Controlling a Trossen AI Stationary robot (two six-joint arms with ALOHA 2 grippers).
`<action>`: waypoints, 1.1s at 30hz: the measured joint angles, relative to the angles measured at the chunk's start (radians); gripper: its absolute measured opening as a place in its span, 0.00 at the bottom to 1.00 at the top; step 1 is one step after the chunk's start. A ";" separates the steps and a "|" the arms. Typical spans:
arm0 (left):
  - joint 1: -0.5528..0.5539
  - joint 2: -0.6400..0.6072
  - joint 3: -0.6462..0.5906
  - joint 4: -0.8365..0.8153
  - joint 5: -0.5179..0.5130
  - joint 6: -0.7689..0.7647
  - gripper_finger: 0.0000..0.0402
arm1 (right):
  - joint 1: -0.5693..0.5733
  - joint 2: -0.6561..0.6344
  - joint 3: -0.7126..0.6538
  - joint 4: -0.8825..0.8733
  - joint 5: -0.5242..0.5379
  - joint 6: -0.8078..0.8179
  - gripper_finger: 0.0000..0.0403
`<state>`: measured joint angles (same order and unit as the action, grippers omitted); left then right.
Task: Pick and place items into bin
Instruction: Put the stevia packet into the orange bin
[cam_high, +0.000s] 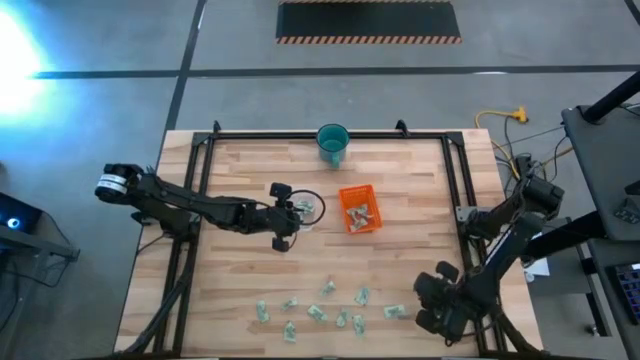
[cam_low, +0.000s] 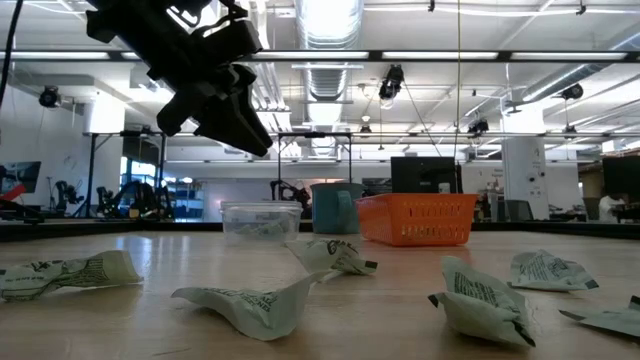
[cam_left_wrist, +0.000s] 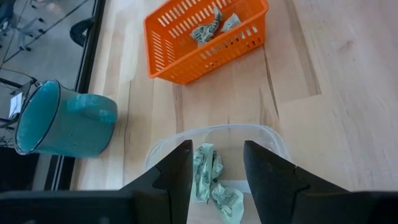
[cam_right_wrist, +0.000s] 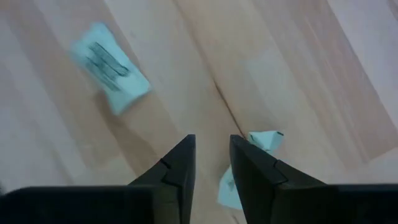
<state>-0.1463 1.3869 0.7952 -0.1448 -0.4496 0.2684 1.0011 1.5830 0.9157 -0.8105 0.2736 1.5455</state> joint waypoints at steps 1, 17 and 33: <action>0.000 0.000 0.000 0.000 0.000 0.000 0.32 | 0.001 0.015 0.000 -0.003 -0.006 0.000 0.24; 0.000 0.000 0.000 0.005 0.000 0.000 0.32 | 0.002 0.051 0.002 -0.047 -0.020 0.000 0.47; 0.000 0.000 0.000 0.006 0.000 0.000 0.32 | 0.002 0.055 0.002 -0.128 -0.013 0.074 0.49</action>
<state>-0.1463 1.3869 0.7950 -0.1390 -0.4496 0.2687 1.0031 1.6384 0.9178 -0.9389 0.2605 1.6199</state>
